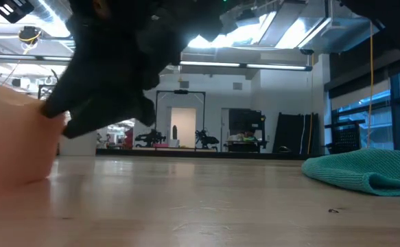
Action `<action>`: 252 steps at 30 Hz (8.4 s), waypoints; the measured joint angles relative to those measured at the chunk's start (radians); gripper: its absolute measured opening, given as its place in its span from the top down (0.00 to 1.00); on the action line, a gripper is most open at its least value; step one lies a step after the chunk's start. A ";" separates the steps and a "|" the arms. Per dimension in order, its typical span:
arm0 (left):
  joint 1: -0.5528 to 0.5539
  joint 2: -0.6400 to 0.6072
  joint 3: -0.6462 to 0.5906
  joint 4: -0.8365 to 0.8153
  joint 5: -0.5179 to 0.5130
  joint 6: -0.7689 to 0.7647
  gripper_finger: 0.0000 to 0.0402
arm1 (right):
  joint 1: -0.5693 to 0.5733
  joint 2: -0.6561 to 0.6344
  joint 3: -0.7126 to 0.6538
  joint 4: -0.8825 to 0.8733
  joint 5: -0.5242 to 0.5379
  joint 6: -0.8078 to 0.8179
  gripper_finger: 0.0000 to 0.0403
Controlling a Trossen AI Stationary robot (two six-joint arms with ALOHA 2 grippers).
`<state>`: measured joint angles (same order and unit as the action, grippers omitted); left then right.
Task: Roll microfiber towels into tight, uniform cylinder then place into a basket
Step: Roll the blue microfiber towel
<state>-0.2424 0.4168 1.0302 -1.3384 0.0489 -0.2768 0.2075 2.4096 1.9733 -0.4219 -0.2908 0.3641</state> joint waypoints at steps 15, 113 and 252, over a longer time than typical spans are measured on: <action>0.000 0.000 0.000 -0.022 -0.003 0.000 0.73 | -0.011 0.001 -0.040 0.108 -0.107 0.029 0.57; 0.000 0.455 -0.001 0.584 -0.092 0.155 0.73 | 0.200 -0.797 -1.162 -0.481 0.017 0.804 0.57; 0.198 1.395 -0.001 1.193 -0.184 -0.101 1.00 | -0.157 -0.817 -0.594 -0.656 0.385 0.125 0.99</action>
<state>-0.0448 1.8120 1.0290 -0.1449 -0.1351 -0.3783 0.0505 1.5926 1.3792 -1.0776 0.0940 0.4889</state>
